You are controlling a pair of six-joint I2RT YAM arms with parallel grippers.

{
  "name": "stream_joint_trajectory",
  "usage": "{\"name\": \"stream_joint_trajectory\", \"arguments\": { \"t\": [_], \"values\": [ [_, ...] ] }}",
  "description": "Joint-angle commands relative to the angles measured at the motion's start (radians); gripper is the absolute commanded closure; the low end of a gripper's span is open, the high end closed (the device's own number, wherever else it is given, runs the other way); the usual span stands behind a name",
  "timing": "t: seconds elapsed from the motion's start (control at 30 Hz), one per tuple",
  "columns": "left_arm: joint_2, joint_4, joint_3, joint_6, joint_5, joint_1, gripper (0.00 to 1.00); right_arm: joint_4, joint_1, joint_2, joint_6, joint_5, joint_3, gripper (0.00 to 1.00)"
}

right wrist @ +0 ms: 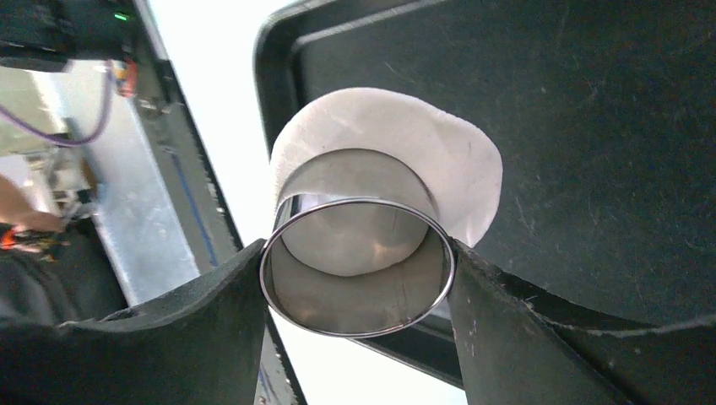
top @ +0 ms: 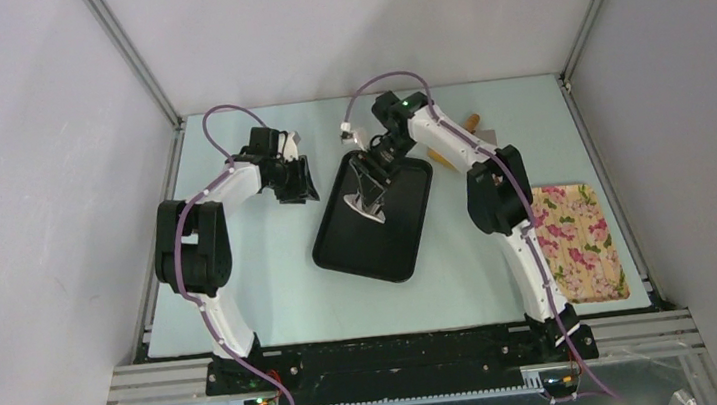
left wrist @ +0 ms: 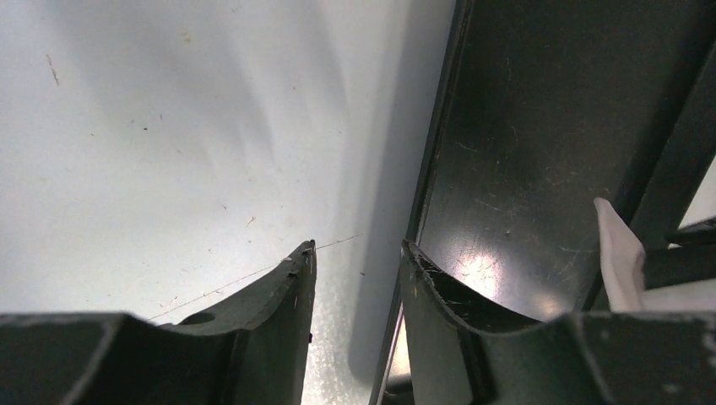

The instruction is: Roll out the dumpling wrappers from the dough

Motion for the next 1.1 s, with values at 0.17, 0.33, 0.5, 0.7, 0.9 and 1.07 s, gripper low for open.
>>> {"name": "stream_joint_trajectory", "arguments": {
  "t": [0.17, 0.33, 0.5, 0.7, 0.9, 1.07],
  "values": [
    [-0.049, 0.008, -0.003, 0.000, 0.015, 0.007, 0.54, 0.528, 0.185, -0.297, 0.021, 0.566, -0.487, 1.00],
    [-0.053, 0.009, -0.005, 0.001, 0.013, 0.007, 0.53, 0.741, 0.245, -0.334, 0.020, 0.734, -0.676, 1.00],
    [-0.055, 0.009, -0.004, 0.000, 0.011, 0.007, 0.54, 0.802, 0.265, -0.321, 0.044, 0.783, -0.719, 1.00],
    [-0.060, 0.007, -0.006, 0.002, 0.009, 0.009, 0.54, 0.825, 0.282, -0.317, 0.058, 0.786, -0.760, 1.00],
    [-0.060, 0.010, -0.006, 0.000, 0.009, 0.013, 0.54, 0.916, 0.304, -0.328, 0.028, 0.927, -0.843, 1.00],
    [-0.062, 0.009, -0.009, 0.000, 0.007, 0.013, 0.53, 0.986, 0.341, -0.320, -0.031, 1.094, -0.881, 1.00]
  ]
}}
